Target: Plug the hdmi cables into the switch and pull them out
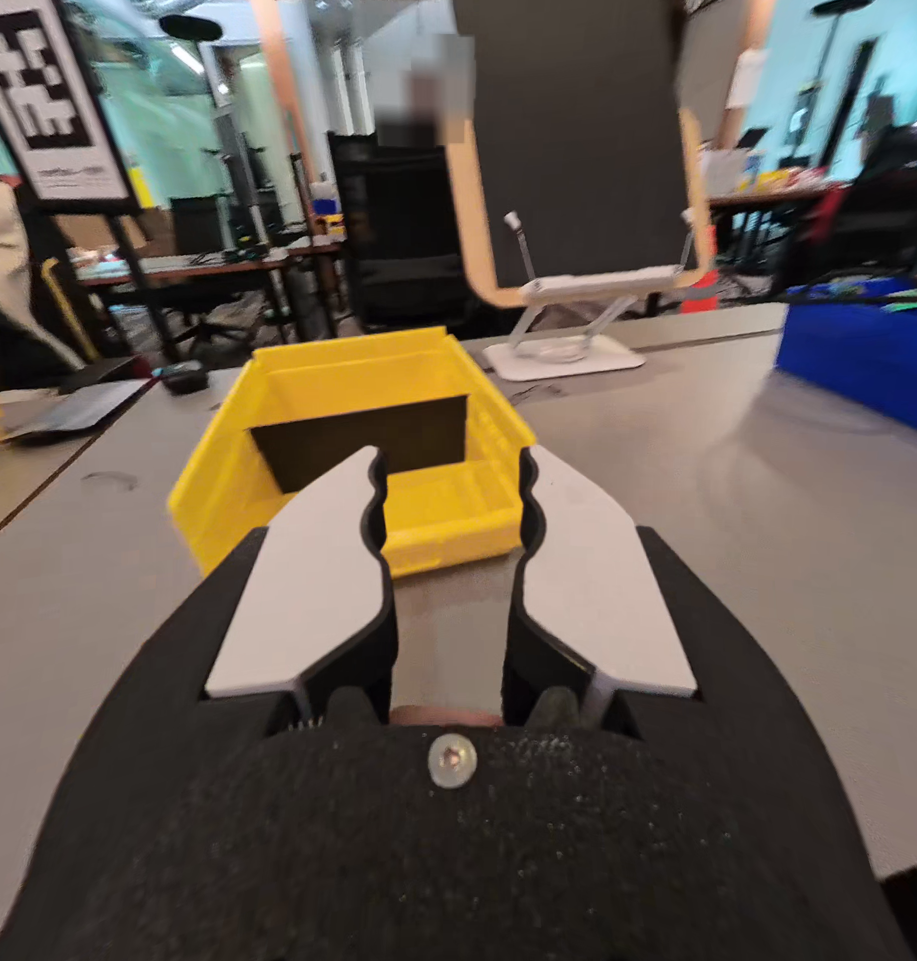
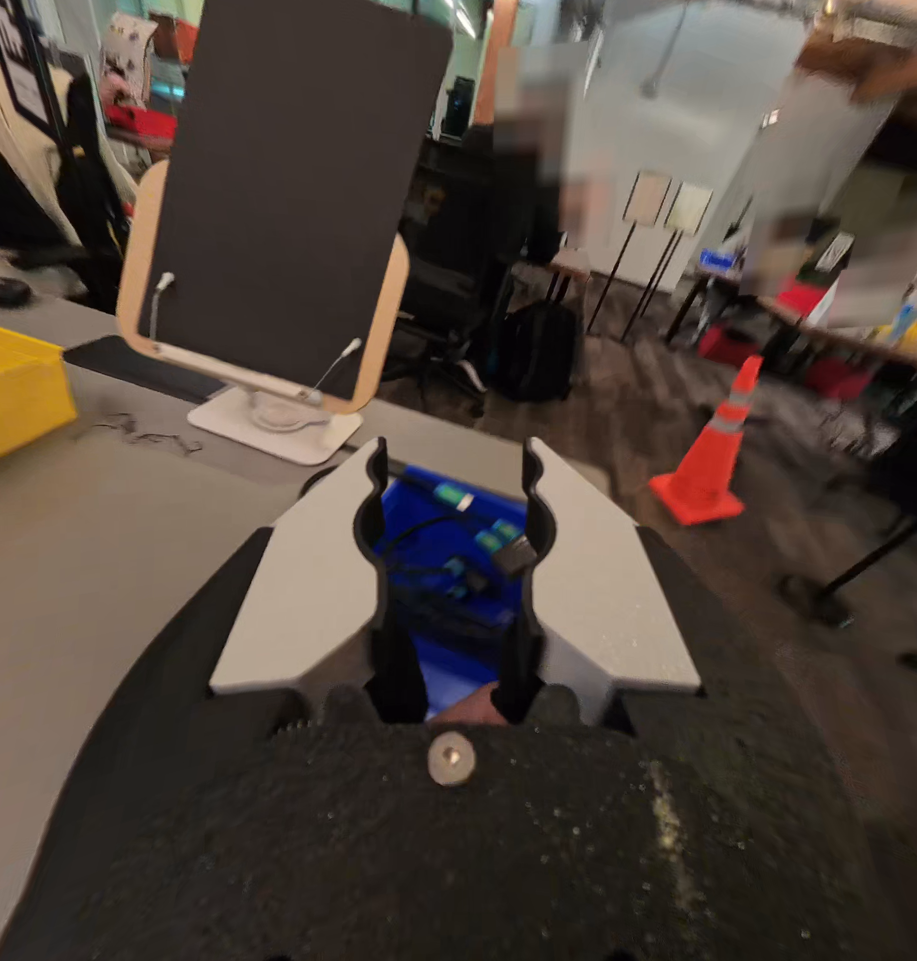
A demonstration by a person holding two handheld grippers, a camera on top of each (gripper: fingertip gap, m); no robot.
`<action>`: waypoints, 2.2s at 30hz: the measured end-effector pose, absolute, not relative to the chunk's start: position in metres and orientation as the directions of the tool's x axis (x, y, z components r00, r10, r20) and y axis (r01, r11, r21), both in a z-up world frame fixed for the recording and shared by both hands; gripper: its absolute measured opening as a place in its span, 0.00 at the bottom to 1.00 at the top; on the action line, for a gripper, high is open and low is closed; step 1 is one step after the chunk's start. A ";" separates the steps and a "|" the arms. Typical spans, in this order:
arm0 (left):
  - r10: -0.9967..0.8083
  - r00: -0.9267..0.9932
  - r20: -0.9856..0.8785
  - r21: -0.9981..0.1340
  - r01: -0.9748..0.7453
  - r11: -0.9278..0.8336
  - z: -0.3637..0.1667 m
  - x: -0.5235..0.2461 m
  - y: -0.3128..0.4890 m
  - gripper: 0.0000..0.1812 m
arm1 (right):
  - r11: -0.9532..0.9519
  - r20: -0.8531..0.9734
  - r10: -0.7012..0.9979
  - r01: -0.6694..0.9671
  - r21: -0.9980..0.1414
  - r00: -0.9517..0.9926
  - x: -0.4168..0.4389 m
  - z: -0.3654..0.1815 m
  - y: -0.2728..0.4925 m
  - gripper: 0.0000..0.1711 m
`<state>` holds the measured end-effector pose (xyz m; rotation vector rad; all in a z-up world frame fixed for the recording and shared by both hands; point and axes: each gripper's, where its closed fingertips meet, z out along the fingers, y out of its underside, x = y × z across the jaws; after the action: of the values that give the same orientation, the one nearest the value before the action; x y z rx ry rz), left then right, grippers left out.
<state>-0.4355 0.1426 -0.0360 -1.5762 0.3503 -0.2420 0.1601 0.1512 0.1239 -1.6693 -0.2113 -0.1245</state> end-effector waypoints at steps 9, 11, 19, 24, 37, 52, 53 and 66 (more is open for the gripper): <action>-0.287 0.933 -0.216 -0.945 -0.273 -0.179 -0.098 -0.469 0.163 0.24 | -0.077 -0.186 -0.087 -0.193 -0.978 0.979 0.124 -0.070 0.086 0.29; -0.265 0.934 -0.240 -0.945 -0.288 -0.157 -0.093 -0.467 0.169 0.23 | -0.117 -0.162 -0.082 -0.171 -0.978 0.983 0.123 -0.080 0.089 0.29; -0.376 0.926 0.034 -0.964 -0.069 -0.258 -0.097 -0.438 0.178 0.20 | -0.174 -0.107 -0.067 -0.117 -0.978 0.992 0.121 -0.098 0.108 0.29; -0.377 0.921 0.096 -0.953 -0.024 -0.303 -0.100 -0.438 0.177 0.20 | -0.194 -0.125 -0.073 -0.137 -0.971 0.989 0.124 -0.102 0.110 0.29; -0.331 0.934 0.132 -0.941 0.013 -0.338 -0.106 -0.462 0.158 0.17 | -0.250 0.003 0.163 0.044 -0.967 0.987 0.064 -0.109 0.122 0.31; -0.392 0.917 0.075 -0.952 -0.051 -0.302 -0.103 -0.447 0.135 0.15 | -0.251 -0.071 0.318 0.012 -0.968 0.945 -0.010 -0.107 0.152 0.38; -0.432 0.900 0.056 -0.957 -0.076 -0.281 -0.101 -0.432 0.133 0.16 | -0.250 -0.059 0.368 0.038 -0.968 0.928 -0.024 -0.107 0.146 0.35; -0.799 0.600 0.025 -0.926 -0.288 -0.245 -0.096 -0.105 0.090 0.27 | -0.057 -0.086 -0.229 -0.101 -0.993 0.970 0.115 -0.069 0.065 0.31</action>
<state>-0.1051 0.0903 -0.0963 -1.8065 0.8840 -0.6268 0.1146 0.0649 -0.0688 -1.6303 0.2555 -0.1060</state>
